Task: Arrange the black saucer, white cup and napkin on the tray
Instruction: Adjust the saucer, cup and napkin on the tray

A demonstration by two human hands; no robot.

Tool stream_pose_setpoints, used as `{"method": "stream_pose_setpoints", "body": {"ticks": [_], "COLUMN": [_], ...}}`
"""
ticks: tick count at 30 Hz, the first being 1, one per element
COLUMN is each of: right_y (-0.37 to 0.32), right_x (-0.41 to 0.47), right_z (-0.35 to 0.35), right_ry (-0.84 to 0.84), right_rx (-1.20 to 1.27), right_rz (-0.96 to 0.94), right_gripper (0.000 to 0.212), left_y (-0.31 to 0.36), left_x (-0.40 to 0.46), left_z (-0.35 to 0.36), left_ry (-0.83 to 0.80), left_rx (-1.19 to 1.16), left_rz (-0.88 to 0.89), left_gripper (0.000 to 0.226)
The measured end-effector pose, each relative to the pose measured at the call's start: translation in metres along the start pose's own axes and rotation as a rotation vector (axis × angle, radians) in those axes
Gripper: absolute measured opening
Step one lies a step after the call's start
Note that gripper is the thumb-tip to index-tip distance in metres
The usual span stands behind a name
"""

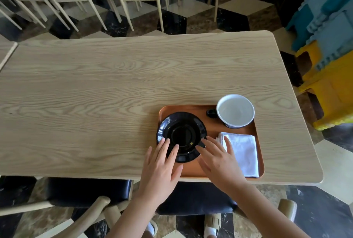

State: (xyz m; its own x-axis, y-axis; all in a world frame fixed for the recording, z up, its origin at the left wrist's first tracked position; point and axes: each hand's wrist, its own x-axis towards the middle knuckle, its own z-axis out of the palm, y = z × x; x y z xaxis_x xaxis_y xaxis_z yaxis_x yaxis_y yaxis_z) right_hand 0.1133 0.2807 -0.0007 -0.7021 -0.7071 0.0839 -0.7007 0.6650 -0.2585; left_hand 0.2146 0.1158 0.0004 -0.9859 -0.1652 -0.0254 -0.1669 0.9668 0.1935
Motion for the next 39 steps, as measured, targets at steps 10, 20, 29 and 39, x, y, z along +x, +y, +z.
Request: {"method": "stream_pose_setpoints", "body": {"ticks": [10,20,29,39], "right_y": [0.089,0.128,0.124,0.11], "right_x": [0.043,0.066,0.063,0.061], "right_z": [-0.071,-0.058,-0.052,-0.047], "right_ry": [0.146,-0.012,0.042,0.039], "right_rx": [-0.048,0.274,0.397,0.492], "right_rz": [0.346,0.58,0.596,0.598], "right_gripper": [0.023,0.034,0.028,0.036], "left_y": [0.06,0.079,0.066,0.053], "left_x": [0.128,0.182,0.181,0.165], "left_z": [-0.031,-0.01,-0.01,-0.01], "left_ry": [0.176,-0.102,-0.159,-0.094], "left_rx": [-0.044,-0.364,-0.529,-0.57], "left_rz": [0.154,-0.171,-0.206,-0.192], "left_gripper": [0.028,0.02,0.007,0.023]}}
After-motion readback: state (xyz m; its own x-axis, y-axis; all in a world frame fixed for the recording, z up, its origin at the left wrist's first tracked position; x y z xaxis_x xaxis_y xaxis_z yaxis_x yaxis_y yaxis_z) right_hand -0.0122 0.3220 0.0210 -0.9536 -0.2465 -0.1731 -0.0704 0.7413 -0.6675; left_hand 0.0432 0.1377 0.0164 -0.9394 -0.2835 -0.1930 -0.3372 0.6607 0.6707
